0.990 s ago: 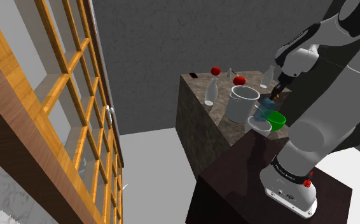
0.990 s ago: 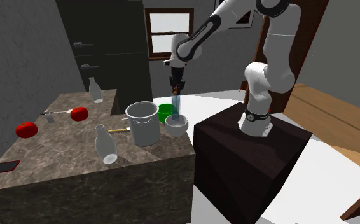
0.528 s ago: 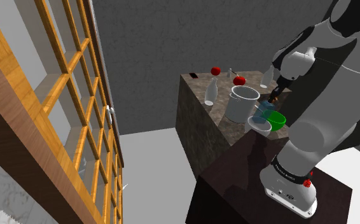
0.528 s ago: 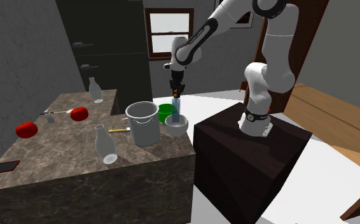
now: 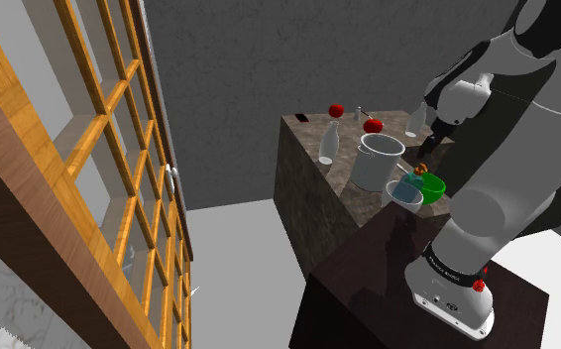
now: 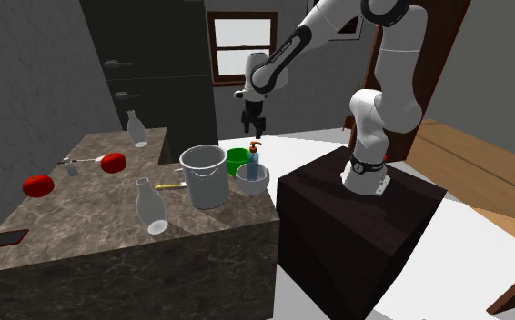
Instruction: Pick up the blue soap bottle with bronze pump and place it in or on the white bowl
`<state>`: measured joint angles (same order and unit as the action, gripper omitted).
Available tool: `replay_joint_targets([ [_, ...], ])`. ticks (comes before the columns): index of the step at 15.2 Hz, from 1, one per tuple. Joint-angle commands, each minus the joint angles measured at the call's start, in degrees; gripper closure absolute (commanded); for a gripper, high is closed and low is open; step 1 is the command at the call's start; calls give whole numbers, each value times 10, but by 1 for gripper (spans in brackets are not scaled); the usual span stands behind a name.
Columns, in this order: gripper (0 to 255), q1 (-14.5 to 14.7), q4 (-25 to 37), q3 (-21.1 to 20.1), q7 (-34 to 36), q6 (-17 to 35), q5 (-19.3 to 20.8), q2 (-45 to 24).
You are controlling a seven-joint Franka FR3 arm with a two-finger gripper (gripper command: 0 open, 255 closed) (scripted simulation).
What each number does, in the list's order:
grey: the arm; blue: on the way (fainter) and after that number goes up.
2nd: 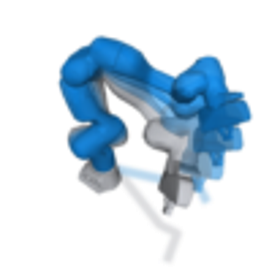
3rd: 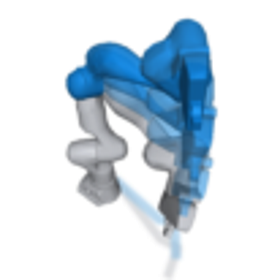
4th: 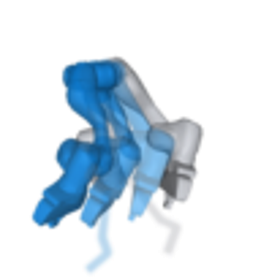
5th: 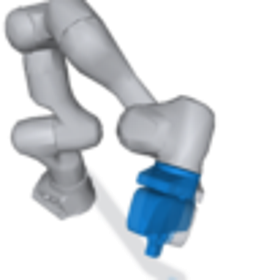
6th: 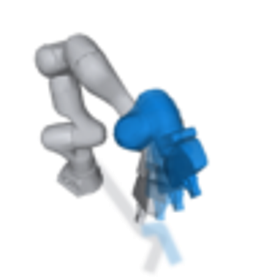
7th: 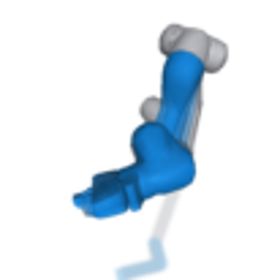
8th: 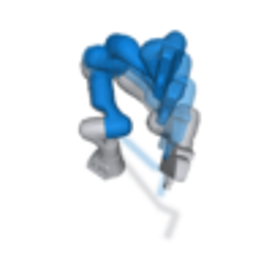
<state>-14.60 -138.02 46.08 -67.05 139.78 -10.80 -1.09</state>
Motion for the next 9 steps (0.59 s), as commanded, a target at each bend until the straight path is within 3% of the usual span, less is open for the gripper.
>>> replay_joint_targets([
  [1,0,0,0,0,0,0,0,0],
  [5,0,-7,21,-1,63,-70,88,76],
  [9,0,-9,21,-2,63,-70,88,76],
])
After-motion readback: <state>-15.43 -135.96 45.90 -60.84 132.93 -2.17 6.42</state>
